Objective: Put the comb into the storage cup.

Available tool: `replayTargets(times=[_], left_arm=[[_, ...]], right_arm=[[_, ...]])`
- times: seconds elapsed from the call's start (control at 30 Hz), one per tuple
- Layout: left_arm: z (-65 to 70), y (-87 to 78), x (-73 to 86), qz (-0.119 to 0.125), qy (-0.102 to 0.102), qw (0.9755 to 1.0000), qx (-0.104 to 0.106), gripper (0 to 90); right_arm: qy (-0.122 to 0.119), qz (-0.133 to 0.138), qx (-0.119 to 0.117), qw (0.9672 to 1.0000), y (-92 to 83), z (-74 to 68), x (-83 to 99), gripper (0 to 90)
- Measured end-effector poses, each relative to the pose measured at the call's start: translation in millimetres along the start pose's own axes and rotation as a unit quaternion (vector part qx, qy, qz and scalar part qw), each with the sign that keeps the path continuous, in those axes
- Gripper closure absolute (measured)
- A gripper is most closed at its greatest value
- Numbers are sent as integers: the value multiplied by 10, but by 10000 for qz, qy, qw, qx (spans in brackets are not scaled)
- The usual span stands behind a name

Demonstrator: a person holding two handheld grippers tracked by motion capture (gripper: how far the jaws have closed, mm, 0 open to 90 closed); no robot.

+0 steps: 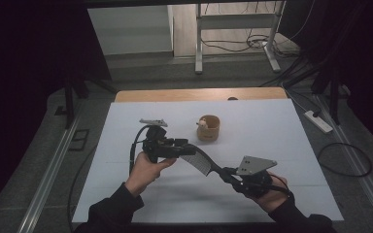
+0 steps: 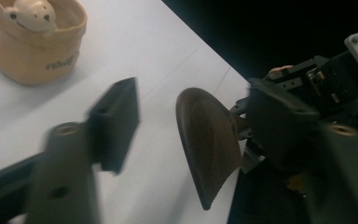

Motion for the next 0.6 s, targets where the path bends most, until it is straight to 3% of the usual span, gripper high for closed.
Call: replayTargets(times=[0.03,0.1,0.17,0.2,0.43,0.5,0.6], left_arm=[[-1,0,2,-2,-78,10000,12,367],[-14,-3,3,14,-208,9997,103,507],[-23,-9,5,28,-314,9993,175,548],[-35,-16,5,52,-419,9987,278,609],[-55,-23,12,76,-724,9965,413,750],[-68,-24,21,87,-867,9950,489,771],[-101,-24,37,167,-1210,9900,706,821]], right_arm=[[0,0,0,10000,0,0,0,723],[-17,6,8,10000,0,-4,-1,723],[-30,5,10,10000,-1,-6,-2,723],[-55,16,-2,10000,-1,-11,-4,723],[-115,50,-15,9999,2,-25,-8,723],[-137,60,-15,9999,0,-29,-10,723],[-185,35,-8,9998,5,-31,-3,722]])
Point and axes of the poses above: each handheld gripper's, and its own axes: y roughly forward along the jaws, x roughly out of its underside, z roughly to its right, the point moved 3 cm from there along y, roughly forward along the jaws, and after that the axes turned 12 degrees about z, right-handed, at the moved point
